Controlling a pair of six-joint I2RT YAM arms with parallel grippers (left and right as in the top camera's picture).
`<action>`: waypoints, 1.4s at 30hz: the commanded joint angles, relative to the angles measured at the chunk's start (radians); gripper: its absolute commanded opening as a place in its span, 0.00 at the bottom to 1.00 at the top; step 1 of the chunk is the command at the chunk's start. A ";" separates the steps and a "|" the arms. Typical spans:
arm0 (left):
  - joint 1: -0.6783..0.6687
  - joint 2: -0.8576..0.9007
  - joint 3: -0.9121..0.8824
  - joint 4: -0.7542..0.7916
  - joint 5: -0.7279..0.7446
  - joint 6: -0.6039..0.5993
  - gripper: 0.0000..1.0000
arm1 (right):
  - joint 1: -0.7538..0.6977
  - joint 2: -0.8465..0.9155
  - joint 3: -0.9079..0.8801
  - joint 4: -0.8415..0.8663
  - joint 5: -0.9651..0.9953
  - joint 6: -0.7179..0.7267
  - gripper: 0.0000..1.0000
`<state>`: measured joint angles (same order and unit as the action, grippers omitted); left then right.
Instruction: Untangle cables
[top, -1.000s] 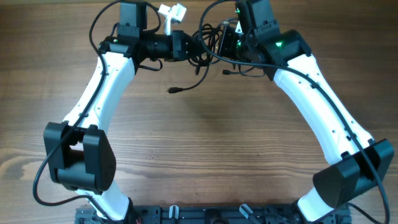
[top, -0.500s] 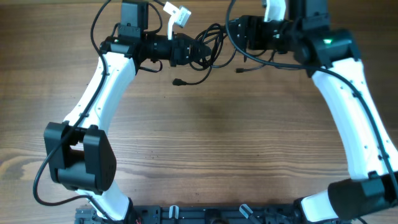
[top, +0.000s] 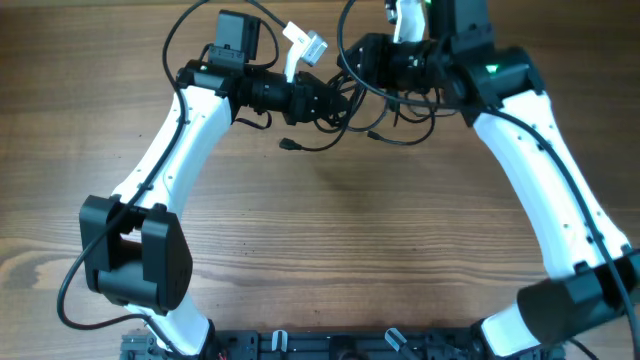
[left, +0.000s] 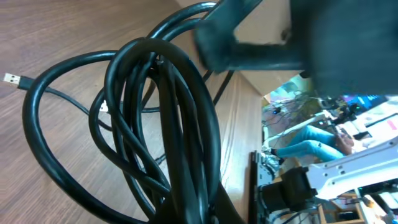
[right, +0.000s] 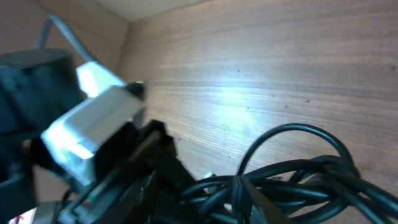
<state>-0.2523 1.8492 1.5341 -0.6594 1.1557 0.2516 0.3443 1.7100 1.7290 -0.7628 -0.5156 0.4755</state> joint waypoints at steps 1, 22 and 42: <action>0.003 -0.002 0.002 -0.004 -0.037 0.029 0.04 | -0.002 0.019 0.017 -0.003 0.043 0.023 0.40; -0.012 -0.002 0.002 -0.011 -0.111 0.029 0.06 | 0.039 0.119 0.011 -0.002 0.105 0.051 0.38; -0.012 -0.002 0.002 -0.011 -0.110 0.029 0.19 | 0.062 0.198 0.011 0.048 0.109 0.048 0.04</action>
<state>-0.2565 1.8626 1.5284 -0.6849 0.9707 0.2539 0.3969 1.8675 1.7309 -0.7097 -0.4099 0.5343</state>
